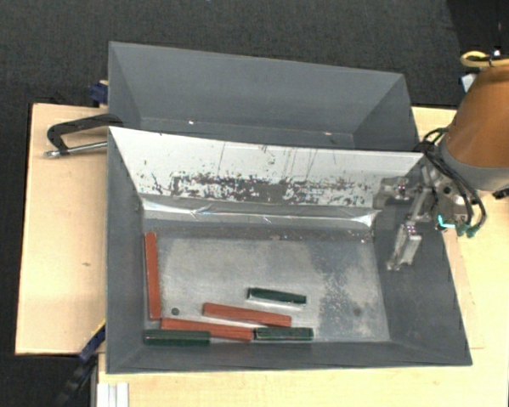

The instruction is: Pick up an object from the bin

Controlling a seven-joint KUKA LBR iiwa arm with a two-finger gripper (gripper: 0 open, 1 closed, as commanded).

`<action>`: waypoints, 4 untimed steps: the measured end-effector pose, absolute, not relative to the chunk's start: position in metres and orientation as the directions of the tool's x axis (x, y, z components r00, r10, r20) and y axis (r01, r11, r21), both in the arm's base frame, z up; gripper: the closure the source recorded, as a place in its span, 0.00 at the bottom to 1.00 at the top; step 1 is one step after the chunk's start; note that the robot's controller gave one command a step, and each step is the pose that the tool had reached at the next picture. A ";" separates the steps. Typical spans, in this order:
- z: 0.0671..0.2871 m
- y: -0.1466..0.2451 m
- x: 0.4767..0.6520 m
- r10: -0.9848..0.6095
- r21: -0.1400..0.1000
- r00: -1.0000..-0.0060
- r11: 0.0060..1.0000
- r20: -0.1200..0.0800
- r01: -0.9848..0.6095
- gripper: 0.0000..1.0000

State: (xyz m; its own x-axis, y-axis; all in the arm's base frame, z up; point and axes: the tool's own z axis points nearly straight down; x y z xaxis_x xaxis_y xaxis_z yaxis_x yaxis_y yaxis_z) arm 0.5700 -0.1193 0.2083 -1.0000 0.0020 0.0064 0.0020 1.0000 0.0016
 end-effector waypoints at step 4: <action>0.152 -0.143 0.560 0.110 0.000 -0.994 0.994 -0.008 0.110 0.00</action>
Offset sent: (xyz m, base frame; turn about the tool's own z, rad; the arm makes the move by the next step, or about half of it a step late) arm 0.0000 0.0000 0.0000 0.0000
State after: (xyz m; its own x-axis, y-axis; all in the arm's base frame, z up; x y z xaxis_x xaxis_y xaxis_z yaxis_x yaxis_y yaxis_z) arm 0.5602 -0.1430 0.1520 -0.9939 0.1104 -0.0078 0.1104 0.9939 -0.0003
